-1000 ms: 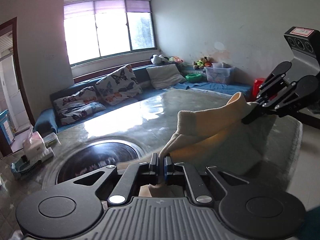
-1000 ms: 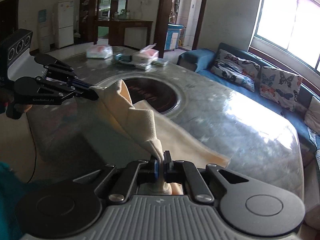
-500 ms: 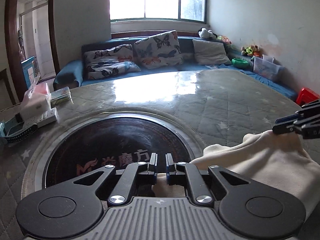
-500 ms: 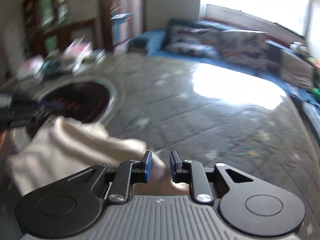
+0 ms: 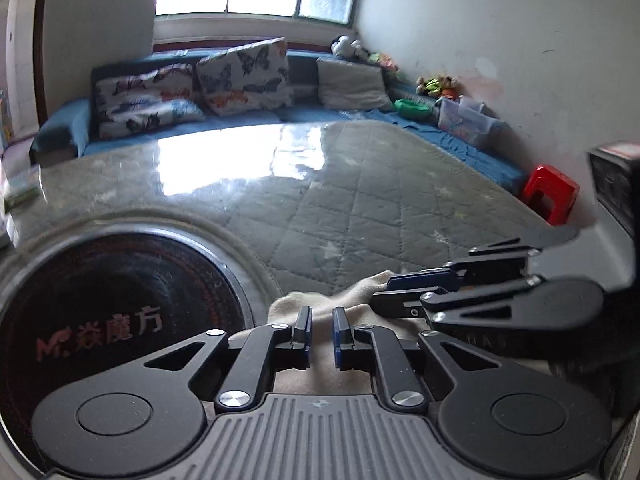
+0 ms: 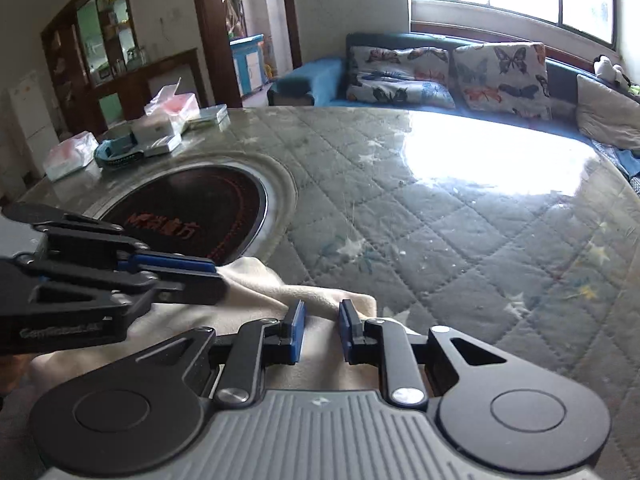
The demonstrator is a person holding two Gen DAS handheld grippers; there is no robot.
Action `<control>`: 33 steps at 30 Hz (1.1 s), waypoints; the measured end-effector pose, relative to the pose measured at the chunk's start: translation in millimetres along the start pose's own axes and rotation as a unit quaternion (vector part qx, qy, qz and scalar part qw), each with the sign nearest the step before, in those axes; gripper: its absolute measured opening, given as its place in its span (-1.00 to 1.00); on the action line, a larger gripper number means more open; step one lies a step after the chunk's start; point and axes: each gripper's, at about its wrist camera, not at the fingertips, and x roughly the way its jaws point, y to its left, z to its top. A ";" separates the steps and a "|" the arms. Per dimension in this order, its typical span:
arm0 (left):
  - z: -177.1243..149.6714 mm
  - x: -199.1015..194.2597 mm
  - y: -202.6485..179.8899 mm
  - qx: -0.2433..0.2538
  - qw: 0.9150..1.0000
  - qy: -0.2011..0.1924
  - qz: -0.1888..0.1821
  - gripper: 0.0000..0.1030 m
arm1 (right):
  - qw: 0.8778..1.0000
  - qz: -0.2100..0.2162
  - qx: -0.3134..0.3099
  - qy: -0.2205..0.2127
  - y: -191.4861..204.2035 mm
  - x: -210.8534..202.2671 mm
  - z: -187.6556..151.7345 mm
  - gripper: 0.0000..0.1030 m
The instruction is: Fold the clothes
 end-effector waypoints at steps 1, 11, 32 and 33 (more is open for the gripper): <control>0.0 3.0 1.5 0.001 1.000 0.002 0.005 -0.76 | 1.000 -0.005 -0.009 -0.004 3.8 -0.5 -1.3 -0.64; -3.9 5.6 0.6 0.015 1.000 -0.003 0.025 -0.74 | 0.998 -0.049 0.021 -0.021 -21.4 -35.4 -23.7 -0.65; -59.7 -58.7 -77.7 0.122 0.991 -0.051 -0.023 -0.69 | 0.996 -0.005 -0.080 -0.028 22.1 -98.2 -56.6 -0.66; -64.7 -56.1 -80.8 0.124 0.991 -0.046 -0.027 -0.69 | 0.996 -0.004 -0.082 -0.026 24.1 -98.3 -59.3 -0.66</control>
